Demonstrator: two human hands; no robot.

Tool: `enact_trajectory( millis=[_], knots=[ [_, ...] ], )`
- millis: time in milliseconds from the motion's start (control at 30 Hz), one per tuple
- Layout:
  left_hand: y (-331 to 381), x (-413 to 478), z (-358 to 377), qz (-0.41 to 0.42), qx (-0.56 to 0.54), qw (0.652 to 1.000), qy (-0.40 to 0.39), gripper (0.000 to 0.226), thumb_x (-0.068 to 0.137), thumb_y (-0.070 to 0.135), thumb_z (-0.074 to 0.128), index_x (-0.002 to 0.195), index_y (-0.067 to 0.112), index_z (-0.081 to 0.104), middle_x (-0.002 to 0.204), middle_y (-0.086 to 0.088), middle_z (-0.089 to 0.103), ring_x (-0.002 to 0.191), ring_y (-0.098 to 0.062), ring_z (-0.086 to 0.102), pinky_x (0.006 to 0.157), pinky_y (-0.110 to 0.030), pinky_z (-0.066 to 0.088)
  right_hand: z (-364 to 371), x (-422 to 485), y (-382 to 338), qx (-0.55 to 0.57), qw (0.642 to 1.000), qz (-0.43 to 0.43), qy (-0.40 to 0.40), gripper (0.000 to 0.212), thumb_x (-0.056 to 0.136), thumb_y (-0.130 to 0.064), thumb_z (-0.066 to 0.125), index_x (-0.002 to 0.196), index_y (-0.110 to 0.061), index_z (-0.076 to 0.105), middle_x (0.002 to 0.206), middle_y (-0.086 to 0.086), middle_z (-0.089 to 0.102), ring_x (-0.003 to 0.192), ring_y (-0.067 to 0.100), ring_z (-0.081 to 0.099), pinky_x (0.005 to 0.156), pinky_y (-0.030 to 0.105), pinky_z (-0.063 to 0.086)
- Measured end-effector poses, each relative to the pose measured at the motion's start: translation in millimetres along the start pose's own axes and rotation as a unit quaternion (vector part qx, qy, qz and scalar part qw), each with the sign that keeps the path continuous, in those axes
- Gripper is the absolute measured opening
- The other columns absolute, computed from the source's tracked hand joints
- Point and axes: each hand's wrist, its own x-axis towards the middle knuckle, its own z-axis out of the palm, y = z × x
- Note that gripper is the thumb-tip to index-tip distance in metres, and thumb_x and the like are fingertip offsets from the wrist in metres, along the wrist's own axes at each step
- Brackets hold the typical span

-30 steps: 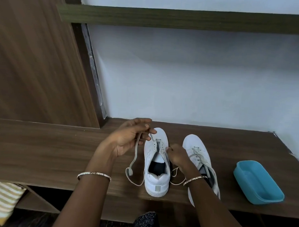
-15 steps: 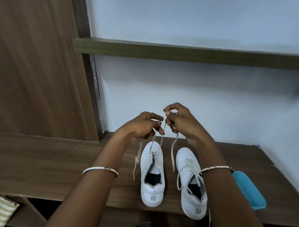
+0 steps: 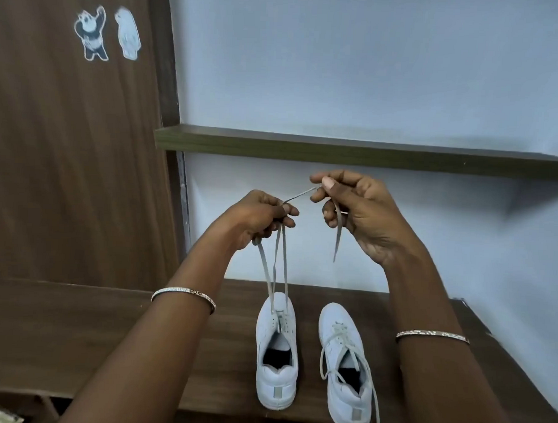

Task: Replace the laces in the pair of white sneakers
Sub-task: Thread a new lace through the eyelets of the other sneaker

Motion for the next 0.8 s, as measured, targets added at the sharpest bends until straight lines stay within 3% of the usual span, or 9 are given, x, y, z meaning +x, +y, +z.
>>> enact_trajectory(
  millis=[133, 233, 300, 467, 567, 633, 700, 800],
  knots=[
    [-3.1, -1.4, 2.3, -0.026, -0.027, 0.998, 0.044, 0.022, 0.101, 0.012, 0.051, 0.098, 0.004, 0.072, 0.079, -0.006, 0.074, 0.049, -0.009, 0.040, 0.042, -0.019, 0.027, -0.7, -9.4, -24.2, 0.080, 0.995, -0.057, -0.033, 0.023, 0.100, -0.006, 0.051, 0.118, -0.001, 0.065, 0.108, 0.018, 0.073, 0.087, 0.024, 0.072, 0.075, 0.027, 0.057],
    [-1.9, -3.3, 3.1, -0.043, -0.062, 0.996, 0.046, 0.021, 0.101, 0.009, 0.052, 0.100, 0.000, 0.070, 0.082, -0.010, 0.074, 0.049, -0.008, 0.042, 0.040, -0.017, 0.032, 1.0, -11.2, -38.1, 0.145, 0.984, -0.091, -0.041, 0.028, 0.099, 0.002, 0.047, 0.122, 0.001, 0.063, 0.118, 0.019, 0.070, 0.110, 0.031, 0.068, 0.088, 0.033, 0.057],
    [0.9, -6.3, 2.8, -0.049, -0.072, 0.995, 0.048, 0.020, 0.101, 0.009, 0.052, 0.100, 0.000, 0.070, 0.083, -0.010, 0.074, 0.050, -0.008, 0.042, 0.040, -0.017, 0.033, 2.9, -11.4, -43.8, 0.149, 0.981, -0.118, -0.025, 0.029, 0.096, 0.006, 0.052, 0.122, 0.002, 0.063, 0.119, 0.020, 0.069, 0.115, 0.033, 0.066, 0.093, 0.035, 0.056],
    [8.1, -15.6, 0.7, -0.076, -0.120, 0.988, 0.052, 0.016, 0.100, 0.003, 0.046, 0.103, -0.001, 0.062, 0.086, -0.014, 0.072, 0.052, -0.011, 0.041, 0.042, -0.019, 0.034, 5.2, -14.1, -32.2, -0.065, 0.981, -0.143, 0.113, 0.011, 0.085, -0.013, 0.076, 0.093, -0.005, 0.076, 0.085, 0.009, 0.077, 0.082, 0.021, 0.074, 0.075, 0.032, 0.058],
    [14.2, -21.6, -1.5, -0.076, -0.213, 0.974, 0.028, 0.019, 0.101, 0.000, 0.039, 0.099, 0.004, 0.057, 0.090, -0.017, 0.068, 0.053, -0.011, 0.043, 0.043, -0.019, 0.035, 4.5, -17.2, -11.5, -0.175, 0.973, -0.098, 0.115, 0.019, 0.090, -0.033, 0.071, 0.085, -0.016, 0.079, 0.087, -0.006, 0.075, 0.089, 0.015, 0.070, 0.087, 0.037, 0.056],
    [21.0, -25.2, -2.6, -0.071, -0.277, 0.958, 0.015, 0.026, 0.102, -0.002, 0.033, 0.108, 0.000, 0.058, 0.088, -0.018, 0.066, 0.055, -0.010, 0.050, 0.043, -0.016, 0.042, 10.0, -20.9, -2.5, -0.106, 0.990, -0.056, 0.076, 0.018, 0.095, -0.023, 0.066, 0.089, -0.010, 0.076, 0.091, 0.005, 0.075, 0.086, 0.025, 0.071, 0.089, 0.042, 0.058],
    [30.6, -29.9, -4.1, -0.060, -0.347, 0.936, -0.008, 0.031, 0.104, -0.003, 0.030, 0.114, -0.005, 0.059, 0.087, -0.018, 0.065, 0.059, -0.011, 0.061, 0.049, -0.015, 0.051, 20.0, -26.5, 1.3, -0.054, 0.998, -0.028, 0.035, 0.014, 0.098, -0.008, 0.059, 0.097, -0.005, 0.072, 0.090, 0.014, 0.072, 0.068, 0.023, 0.066, 0.073, 0.035, 0.060],
    [40.9, -35.4, -6.1, -0.063, -0.460, 0.884, -0.052, 0.030, 0.104, -0.002, 0.030, 0.105, -0.010, 0.059, 0.094, -0.023, 0.064, 0.078, -0.022, 0.070, 0.073, -0.025, 0.060, 31.4, -31.8, 15.6, -0.134, 0.990, -0.027, 0.023, 0.018, 0.099, -0.005, 0.055, 0.104, -0.013, 0.070, 0.087, 0.006, 0.075, 0.058, 0.016, 0.055, 0.062, 0.028, 0.050]
  ],
)
